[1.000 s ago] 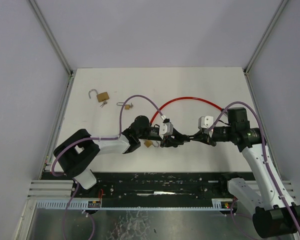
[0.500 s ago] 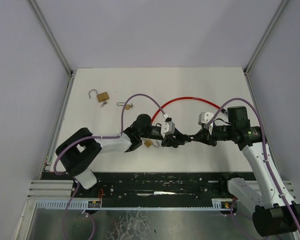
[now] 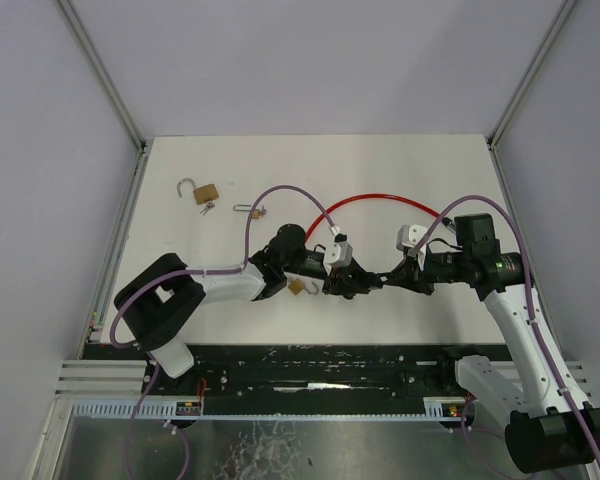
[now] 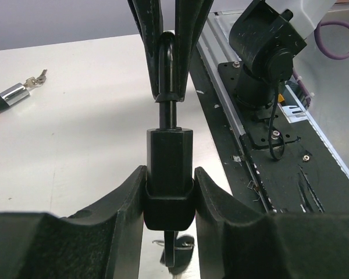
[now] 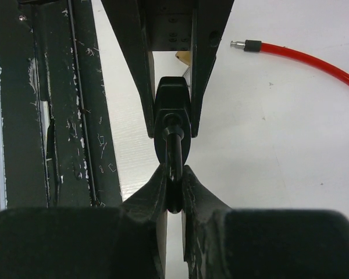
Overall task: Lock with the key
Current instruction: Lock the lock.
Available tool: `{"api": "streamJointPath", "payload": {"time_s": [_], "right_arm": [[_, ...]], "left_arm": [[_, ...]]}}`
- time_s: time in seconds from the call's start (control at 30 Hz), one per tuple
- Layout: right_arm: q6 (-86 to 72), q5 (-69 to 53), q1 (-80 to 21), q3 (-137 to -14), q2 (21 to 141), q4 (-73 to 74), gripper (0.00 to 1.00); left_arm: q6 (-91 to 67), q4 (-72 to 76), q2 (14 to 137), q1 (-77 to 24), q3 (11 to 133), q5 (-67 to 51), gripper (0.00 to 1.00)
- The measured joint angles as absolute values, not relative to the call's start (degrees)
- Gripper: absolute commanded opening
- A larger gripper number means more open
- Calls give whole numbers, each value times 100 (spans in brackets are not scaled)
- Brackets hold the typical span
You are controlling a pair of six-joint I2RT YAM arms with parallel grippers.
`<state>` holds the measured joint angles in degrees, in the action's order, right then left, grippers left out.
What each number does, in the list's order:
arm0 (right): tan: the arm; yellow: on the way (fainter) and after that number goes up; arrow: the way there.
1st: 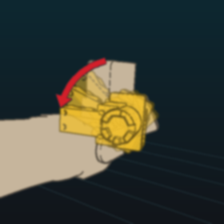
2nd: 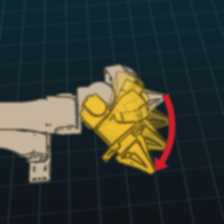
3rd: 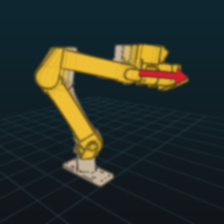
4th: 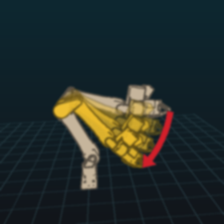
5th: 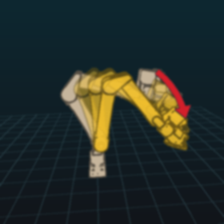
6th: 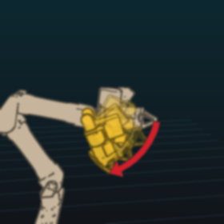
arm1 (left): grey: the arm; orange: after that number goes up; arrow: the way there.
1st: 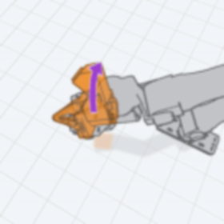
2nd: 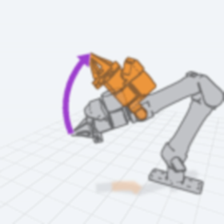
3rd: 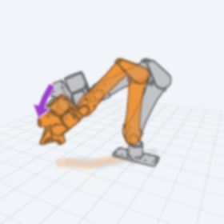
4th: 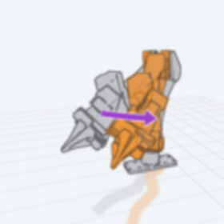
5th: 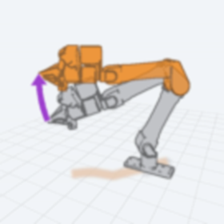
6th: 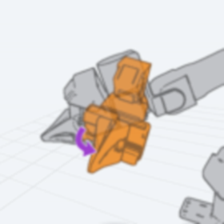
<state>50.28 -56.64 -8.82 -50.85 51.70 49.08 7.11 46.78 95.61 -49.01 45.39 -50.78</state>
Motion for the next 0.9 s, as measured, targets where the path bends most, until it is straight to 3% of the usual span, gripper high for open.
{"api": "streamJointPath", "payload": {"time_s": [0.03,0.07,0.3,0.4,0.43,0.63,0.73,0.9], "right_arm": [[5028,-5664,-882,-5085,5170,4923,0],[5028,-5664,-882,-5085,5172,4932,0],[5028,-5693,-880,-5085,5280,4945,0],[5019,-5695,-878,-5083,5310,4919,5],[5013,-5690,-878,-5083,5312,4899,8],[5221,-5655,-851,-5339,5310,5122,63],[5433,-5673,-659,-5625,5048,5258,69],[5555,-5682,-489,-5645,4587,5367,65]], "left_arm": [[701,4650,9570,-4901,4560,-5113,2],[690,4626,9585,-4897,4584,-5146,0],[668,4493,9618,-4871,4628,-5223,0],[676,4480,9618,-4869,4628,-5175,0],[687,4480,9616,-4871,4628,-5142,0],[832,4497,9574,-4915,4604,-4963,0],[910,4508,9537,-4958,4571,-4950,0],[976,4517,9524,-4989,4556,-4932,0]]}}
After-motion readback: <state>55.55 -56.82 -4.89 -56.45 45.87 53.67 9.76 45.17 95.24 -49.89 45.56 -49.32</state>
